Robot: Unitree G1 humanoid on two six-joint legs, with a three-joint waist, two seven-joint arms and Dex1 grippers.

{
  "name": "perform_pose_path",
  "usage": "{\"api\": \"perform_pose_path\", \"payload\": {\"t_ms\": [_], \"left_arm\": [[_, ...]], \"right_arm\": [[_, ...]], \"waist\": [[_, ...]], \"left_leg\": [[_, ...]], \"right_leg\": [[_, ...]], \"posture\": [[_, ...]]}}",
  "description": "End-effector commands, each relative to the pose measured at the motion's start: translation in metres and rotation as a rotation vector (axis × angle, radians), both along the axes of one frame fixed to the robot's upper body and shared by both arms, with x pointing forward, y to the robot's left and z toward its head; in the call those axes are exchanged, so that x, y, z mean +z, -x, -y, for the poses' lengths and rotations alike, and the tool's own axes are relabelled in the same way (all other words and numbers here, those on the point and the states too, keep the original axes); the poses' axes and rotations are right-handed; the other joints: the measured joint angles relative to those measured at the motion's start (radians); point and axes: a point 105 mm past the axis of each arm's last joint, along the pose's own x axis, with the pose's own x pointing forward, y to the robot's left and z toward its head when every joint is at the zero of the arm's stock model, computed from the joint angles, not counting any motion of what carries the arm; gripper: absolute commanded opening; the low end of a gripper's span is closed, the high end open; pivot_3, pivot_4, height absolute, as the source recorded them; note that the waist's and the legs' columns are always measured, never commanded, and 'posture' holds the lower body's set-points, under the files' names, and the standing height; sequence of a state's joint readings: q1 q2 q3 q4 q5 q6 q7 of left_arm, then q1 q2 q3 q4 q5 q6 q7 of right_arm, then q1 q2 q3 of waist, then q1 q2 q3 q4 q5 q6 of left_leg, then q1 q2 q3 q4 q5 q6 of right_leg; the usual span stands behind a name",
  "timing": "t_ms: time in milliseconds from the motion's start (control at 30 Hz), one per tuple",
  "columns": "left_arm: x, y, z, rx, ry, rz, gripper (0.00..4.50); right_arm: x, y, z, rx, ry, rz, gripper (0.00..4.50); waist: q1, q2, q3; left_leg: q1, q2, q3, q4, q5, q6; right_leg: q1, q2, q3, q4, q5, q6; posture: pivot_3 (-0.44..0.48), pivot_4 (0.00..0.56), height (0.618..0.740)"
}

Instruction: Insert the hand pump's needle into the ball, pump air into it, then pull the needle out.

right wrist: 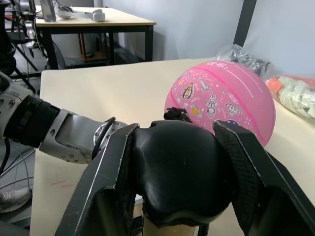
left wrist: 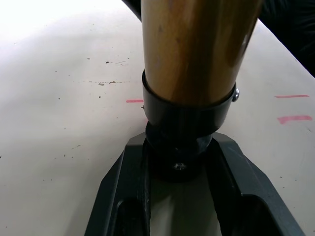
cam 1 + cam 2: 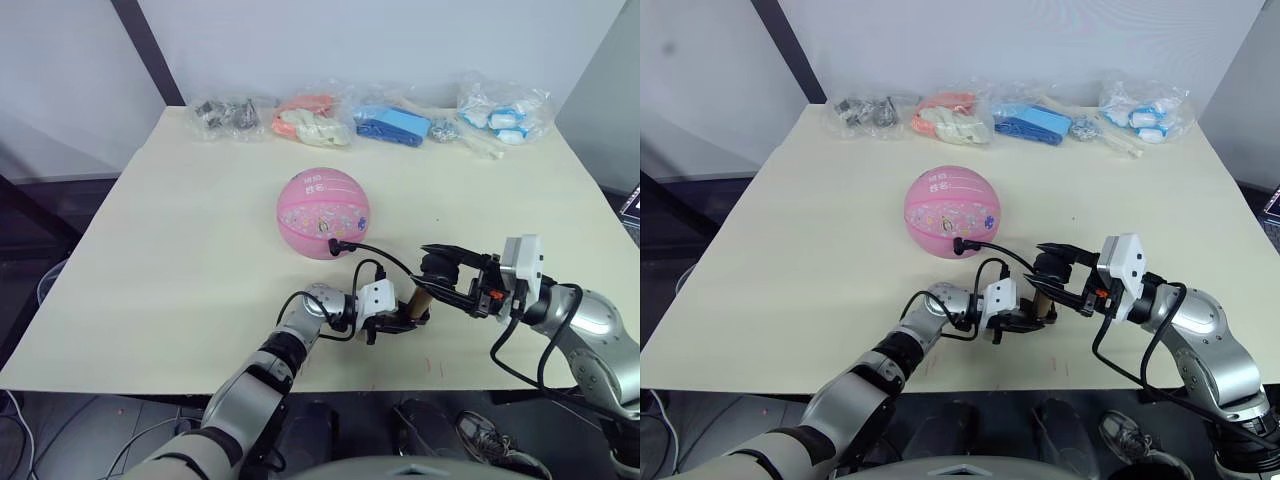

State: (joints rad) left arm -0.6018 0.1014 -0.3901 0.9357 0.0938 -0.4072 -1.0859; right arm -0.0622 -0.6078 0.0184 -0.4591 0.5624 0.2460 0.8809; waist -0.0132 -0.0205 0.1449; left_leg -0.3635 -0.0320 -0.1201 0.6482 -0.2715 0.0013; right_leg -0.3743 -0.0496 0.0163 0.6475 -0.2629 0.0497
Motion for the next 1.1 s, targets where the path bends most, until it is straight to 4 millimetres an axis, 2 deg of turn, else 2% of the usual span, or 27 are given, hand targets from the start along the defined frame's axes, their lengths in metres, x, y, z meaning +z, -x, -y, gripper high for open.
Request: {"api": "perform_pose_path", "payload": {"t_ms": [33, 100, 467, 733, 867, 933, 1000, 1100], "left_arm": [[-0.032, 0.011, -0.020, 0.030, -0.123, -0.102, 1.11], [-0.032, 0.011, -0.020, 0.030, -0.122, -0.102, 1.11], [-0.032, 0.011, -0.017, 0.025, -0.119, -0.100, 1.11], [-0.033, 0.011, -0.017, 0.021, -0.124, -0.102, 1.11], [-0.032, 0.011, -0.018, 0.019, -0.125, -0.101, 1.11], [-0.032, 0.011, -0.018, 0.018, -0.126, -0.101, 1.11], [-0.032, 0.011, -0.018, 0.018, -0.126, -0.100, 1.11], [-0.032, 0.011, -0.018, 0.017, -0.127, -0.100, 1.11]], "right_arm": [[0.018, 0.006, -0.004, 0.056, -0.014, -0.004, 1.93], [0.036, 0.005, -0.002, 0.059, -0.025, 0.036, 1.93], [0.112, 0.007, 0.019, 0.062, -0.041, 0.152, 1.93], [0.148, 0.012, 0.028, 0.066, -0.083, 0.186, 1.93], [0.154, 0.013, 0.027, 0.074, -0.082, 0.179, 1.93], [0.150, 0.013, 0.026, 0.080, -0.071, 0.157, 1.93], [0.139, 0.012, 0.024, 0.078, -0.038, 0.133, 1.93], [0.112, 0.009, 0.021, 0.067, 0.012, 0.080, 1.93]], "waist": [[0.000, 0.001, 0.001], [0.001, 0.001, 0.001], [0.002, 0.004, 0.004], [0.003, 0.004, 0.005], [0.004, 0.005, 0.006], [0.004, 0.005, 0.006], [0.004, 0.005, 0.006], [0.004, 0.005, 0.006]], "left_leg": [[0.000, 0.000, 0.000, 0.000, 0.000, 0.000], [-0.001, 0.000, 0.000, 0.000, 0.000, 0.000], [-0.004, -0.001, 0.000, 0.001, 0.000, 0.000], [-0.005, -0.001, -0.001, 0.001, 0.000, 0.000], [-0.006, -0.001, -0.001, 0.001, 0.000, 0.000], [-0.007, -0.001, -0.001, 0.001, 0.000, 0.000], [-0.007, -0.001, -0.001, 0.001, 0.000, 0.000], [-0.007, -0.001, -0.001, 0.001, 0.000, 0.000]], "right_leg": [[0.000, 0.000, 0.000, 0.000, 0.000, 0.000], [-0.001, 0.000, 0.000, 0.000, 0.000, 0.000], [-0.002, -0.001, 0.000, 0.000, 0.001, -0.001], [-0.002, -0.002, -0.001, 0.000, 0.001, -0.001], [-0.004, -0.002, 0.000, 0.000, 0.001, -0.001], [-0.004, -0.002, -0.001, 0.000, 0.001, -0.001], [-0.004, -0.002, -0.001, 0.000, 0.001, -0.001], [-0.004, -0.002, -0.001, 0.000, 0.001, -0.001]], "posture": [[0.000, 0.150, 0.740], [0.000, 0.150, 0.740], [0.000, 0.150, 0.740], [0.000, 0.150, 0.740], [0.000, 0.150, 0.740], [0.000, 0.150, 0.740], [0.000, 0.150, 0.740], [0.000, 0.150, 0.740]]}}
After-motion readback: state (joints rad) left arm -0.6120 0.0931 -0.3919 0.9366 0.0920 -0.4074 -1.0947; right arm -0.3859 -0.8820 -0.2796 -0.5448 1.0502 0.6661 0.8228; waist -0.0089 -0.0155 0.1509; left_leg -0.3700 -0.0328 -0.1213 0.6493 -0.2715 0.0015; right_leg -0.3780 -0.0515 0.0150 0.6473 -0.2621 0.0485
